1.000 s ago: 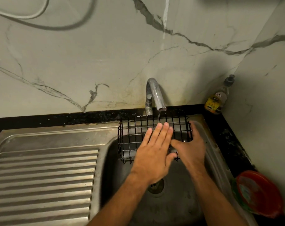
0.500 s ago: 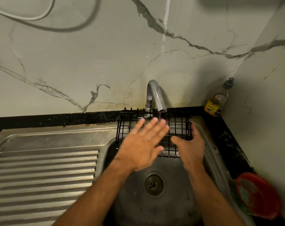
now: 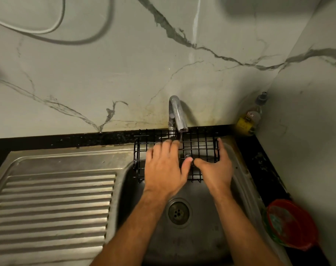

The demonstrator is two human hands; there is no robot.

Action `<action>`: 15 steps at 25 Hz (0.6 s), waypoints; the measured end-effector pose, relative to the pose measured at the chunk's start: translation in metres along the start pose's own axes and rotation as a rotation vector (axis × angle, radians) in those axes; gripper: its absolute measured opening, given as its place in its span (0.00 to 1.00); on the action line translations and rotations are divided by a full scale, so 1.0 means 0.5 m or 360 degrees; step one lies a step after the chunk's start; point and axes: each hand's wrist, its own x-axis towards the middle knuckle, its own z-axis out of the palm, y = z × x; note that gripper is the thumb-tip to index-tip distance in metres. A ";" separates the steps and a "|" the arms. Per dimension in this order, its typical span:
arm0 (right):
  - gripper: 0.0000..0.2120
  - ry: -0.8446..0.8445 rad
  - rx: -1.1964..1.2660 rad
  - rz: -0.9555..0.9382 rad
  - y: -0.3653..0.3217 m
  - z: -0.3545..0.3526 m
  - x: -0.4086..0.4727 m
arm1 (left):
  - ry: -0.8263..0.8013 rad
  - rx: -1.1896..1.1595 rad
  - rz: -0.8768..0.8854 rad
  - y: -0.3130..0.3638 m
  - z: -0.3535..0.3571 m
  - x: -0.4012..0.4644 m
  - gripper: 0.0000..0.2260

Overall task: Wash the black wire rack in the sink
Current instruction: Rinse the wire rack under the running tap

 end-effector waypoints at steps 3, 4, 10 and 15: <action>0.51 0.0008 -0.0006 -0.0073 0.003 -0.011 0.008 | -0.0093 0.0017 -0.0153 0.037 0.012 -0.009 0.22; 0.51 -0.0005 -0.0015 -0.0093 0.008 -0.017 0.013 | -0.0184 0.0036 -0.0148 0.036 0.011 -0.006 0.22; 0.52 -0.0127 -0.0179 -0.0272 0.021 -0.003 0.010 | -0.0179 -0.0006 -0.0504 0.005 0.006 0.007 0.21; 0.49 -0.0080 0.0029 -0.0075 0.005 0.020 0.022 | 0.0051 -0.0280 0.0098 0.016 0.043 -0.043 0.23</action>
